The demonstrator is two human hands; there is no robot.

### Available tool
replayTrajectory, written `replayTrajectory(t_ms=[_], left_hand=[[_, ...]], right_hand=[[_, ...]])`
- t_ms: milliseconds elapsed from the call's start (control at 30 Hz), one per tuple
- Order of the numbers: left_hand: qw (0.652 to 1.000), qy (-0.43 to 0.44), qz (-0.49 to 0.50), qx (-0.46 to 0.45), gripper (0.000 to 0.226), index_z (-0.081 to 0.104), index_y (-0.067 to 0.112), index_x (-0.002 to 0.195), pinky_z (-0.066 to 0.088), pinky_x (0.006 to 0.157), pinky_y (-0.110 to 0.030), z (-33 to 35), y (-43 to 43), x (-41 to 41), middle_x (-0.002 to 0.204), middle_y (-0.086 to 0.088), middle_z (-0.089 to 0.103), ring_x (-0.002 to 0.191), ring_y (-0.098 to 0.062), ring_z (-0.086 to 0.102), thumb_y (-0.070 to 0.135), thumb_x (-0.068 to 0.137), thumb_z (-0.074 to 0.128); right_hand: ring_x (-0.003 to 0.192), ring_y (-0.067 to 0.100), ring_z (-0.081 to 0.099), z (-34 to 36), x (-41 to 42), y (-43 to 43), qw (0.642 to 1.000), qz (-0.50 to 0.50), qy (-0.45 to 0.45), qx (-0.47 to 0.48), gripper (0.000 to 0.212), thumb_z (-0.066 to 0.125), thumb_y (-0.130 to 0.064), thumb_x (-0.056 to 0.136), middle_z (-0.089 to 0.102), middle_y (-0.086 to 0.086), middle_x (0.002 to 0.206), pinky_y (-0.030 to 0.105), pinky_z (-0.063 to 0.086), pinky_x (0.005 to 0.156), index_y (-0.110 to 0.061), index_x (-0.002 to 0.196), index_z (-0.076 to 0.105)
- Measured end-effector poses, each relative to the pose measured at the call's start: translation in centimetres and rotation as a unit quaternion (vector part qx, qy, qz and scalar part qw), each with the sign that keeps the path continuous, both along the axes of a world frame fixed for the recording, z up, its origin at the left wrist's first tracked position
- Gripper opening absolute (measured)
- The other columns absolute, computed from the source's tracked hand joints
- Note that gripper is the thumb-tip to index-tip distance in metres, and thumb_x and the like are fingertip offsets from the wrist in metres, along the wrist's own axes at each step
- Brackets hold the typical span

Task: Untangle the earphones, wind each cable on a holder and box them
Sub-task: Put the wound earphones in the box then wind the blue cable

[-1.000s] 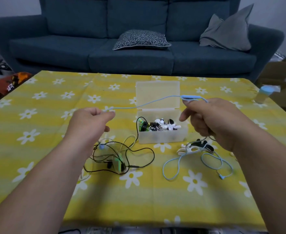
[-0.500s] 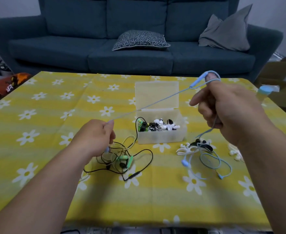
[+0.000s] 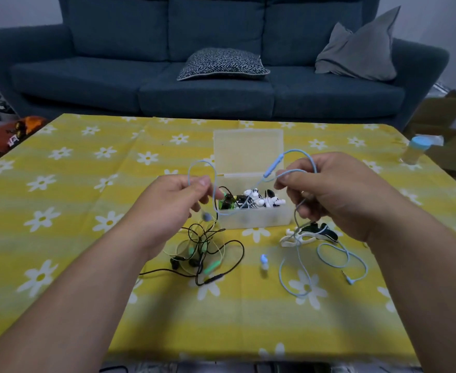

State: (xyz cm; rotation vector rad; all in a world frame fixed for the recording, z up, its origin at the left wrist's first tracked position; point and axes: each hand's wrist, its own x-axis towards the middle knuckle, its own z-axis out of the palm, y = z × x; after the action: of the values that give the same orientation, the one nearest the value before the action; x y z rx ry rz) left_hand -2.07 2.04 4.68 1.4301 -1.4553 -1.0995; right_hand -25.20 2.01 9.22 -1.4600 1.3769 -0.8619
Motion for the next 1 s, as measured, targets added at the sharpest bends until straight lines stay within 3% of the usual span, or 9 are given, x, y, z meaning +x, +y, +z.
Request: replayTrajectory(t_ms=[100,233,367,500,600,700,767,833,1000], left_hand=[[0.997,-0.059,0.018,0.043,0.034,0.068,0.013,0.072,0.045,0.073,-0.035,-0.9,-0.3,0.5,0.065,-0.005,0.065,0.062,-0.016,0.055,0.02,0.1,0.05],[0.984,-0.126,-0.081,0.098,0.016,0.069,0.023,0.097,0.045,0.075,-0.032,-0.9,0.2,0.4,0.081,-0.008,0.071,0.08,-0.021,0.063,0.016,0.083,0.065],[0.983,-0.007,-0.166,0.076,0.04,0.069,0.024,0.101,0.046,0.079,-0.038,-0.5,0.8,-2.2,0.082,-0.007,0.064,0.078,-0.015,0.058,0.03,0.063,0.08],[0.976,0.056,-0.207,0.045,0.026,0.066,0.02,0.081,0.04,0.068,-0.028,-0.3,1.5,-5.3,0.07,0.001,0.05,0.069,-0.015,0.046,0.029,0.066,0.085],[0.987,0.032,-0.158,0.028,0.02,0.069,0.016,0.069,0.042,0.07,-0.028,-0.4,1.4,-6.7,0.068,0.007,0.063,0.067,-0.007,0.054,0.026,0.086,0.073],[0.995,0.047,-0.082,0.032,0.035,0.068,0.004,0.067,0.047,0.083,-0.04,0.0,0.6,-6.7,0.072,-0.002,0.065,0.076,-0.01,0.056,0.037,0.076,0.073],[0.992,0.116,-0.045,0.024,0.029,0.067,0.002,0.062,0.049,0.086,-0.038,0.6,0.1,-6.2,0.07,-0.019,0.062,0.079,-0.02,0.061,0.026,0.076,0.068],[0.987,0.155,-0.03,0.023,0.042,0.056,0.014,0.047,0.053,0.075,-0.032,0.9,-0.1,-5.9,0.053,-0.011,0.048,0.065,-0.024,0.064,0.01,0.088,0.06],[0.996,0.08,0.015,0.037,0.041,0.051,0.017,0.049,0.033,0.055,-0.028,0.0,-0.4,-6.7,0.045,-0.001,0.034,0.041,-0.017,0.03,0.012,0.086,0.067]], right_hand=[[0.05,0.016,0.057,0.2,-0.2,0.1,0.998,0.022,-0.056,0.007,0.009,0.074,-0.008,0.08,0.056,0.0,0.055,0.024,0.041,0.046,-0.009,0.08,0.065],[0.061,0.021,0.067,0.7,-0.3,0.3,0.989,0.071,-0.131,0.011,0.02,0.073,-0.016,0.063,0.055,0.007,0.06,0.022,0.046,0.047,-0.007,0.081,0.067],[0.062,0.022,0.067,0.7,-0.2,0.6,0.984,0.113,-0.133,0.026,0.012,0.062,-0.013,0.087,0.066,0.01,0.069,0.023,0.049,0.048,-0.004,0.086,0.07],[0.05,0.019,0.055,0.4,0.0,1.0,0.983,0.126,-0.129,0.032,0.023,0.052,-0.015,0.098,0.062,0.012,0.069,0.023,0.042,0.043,-0.004,0.093,0.072],[0.045,0.014,0.029,0.4,-0.7,1.1,0.988,0.083,-0.128,0.009,0.025,0.051,-0.018,0.099,0.039,0.005,0.057,0.023,0.021,0.044,-0.01,0.093,0.074],[0.048,0.012,0.017,0.9,-2.6,0.8,0.985,-0.021,-0.169,-0.026,0.024,0.053,-0.018,0.099,0.023,-0.003,0.054,0.026,0.012,0.047,-0.011,0.086,0.073],[0.045,0.012,0.02,1.0,-4.4,0.7,0.982,-0.104,-0.149,-0.047,0.019,0.06,-0.016,0.095,0.026,-0.005,0.05,0.026,0.013,0.046,-0.011,0.081,0.072],[0.044,0.011,0.028,0.7,-5.9,0.8,0.981,-0.165,-0.069,-0.072,0.012,0.07,-0.017,0.087,0.035,-0.007,0.047,0.024,0.022,0.046,-0.01,0.079,0.073],[0.038,-0.002,0.041,-0.1,-8.2,1.4,0.97,-0.209,0.046,-0.115,0.01,0.081,-0.02,0.079,0.048,-0.015,0.043,0.022,0.031,0.053,-0.012,0.078,0.075]])
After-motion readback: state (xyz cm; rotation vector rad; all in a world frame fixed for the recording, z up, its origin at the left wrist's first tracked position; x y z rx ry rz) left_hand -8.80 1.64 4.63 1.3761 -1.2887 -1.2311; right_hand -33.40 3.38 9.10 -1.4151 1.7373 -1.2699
